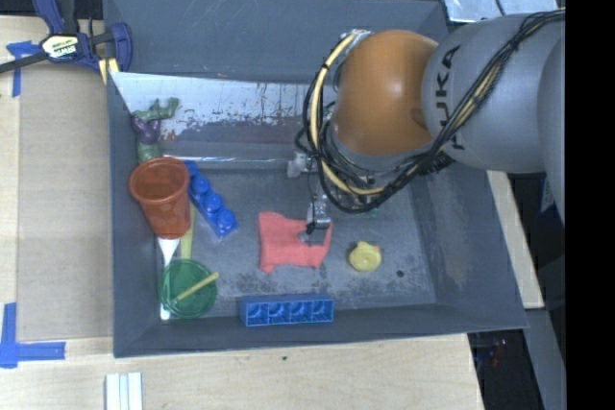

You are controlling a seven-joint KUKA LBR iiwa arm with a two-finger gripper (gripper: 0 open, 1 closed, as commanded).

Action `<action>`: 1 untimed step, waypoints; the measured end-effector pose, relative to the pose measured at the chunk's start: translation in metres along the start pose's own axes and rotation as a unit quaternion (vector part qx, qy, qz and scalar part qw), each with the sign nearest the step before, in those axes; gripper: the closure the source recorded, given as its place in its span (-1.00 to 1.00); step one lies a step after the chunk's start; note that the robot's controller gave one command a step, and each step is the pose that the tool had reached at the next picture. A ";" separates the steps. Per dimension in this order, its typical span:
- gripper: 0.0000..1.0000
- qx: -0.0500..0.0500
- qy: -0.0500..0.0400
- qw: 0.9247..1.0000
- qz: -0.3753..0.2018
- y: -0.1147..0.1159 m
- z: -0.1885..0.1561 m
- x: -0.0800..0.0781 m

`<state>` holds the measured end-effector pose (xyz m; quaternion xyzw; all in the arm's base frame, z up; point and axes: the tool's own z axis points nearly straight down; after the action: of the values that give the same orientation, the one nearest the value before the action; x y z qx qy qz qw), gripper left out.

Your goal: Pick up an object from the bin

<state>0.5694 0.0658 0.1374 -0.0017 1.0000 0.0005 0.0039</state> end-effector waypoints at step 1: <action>-1.00 0.000 -0.002 1.000 -0.017 -0.024 0.035 0.012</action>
Offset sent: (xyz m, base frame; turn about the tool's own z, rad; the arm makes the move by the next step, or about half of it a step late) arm 0.0489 -0.0436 -0.0210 0.0988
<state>0.5581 0.0422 0.1026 -0.0188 0.9998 0.0008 0.0060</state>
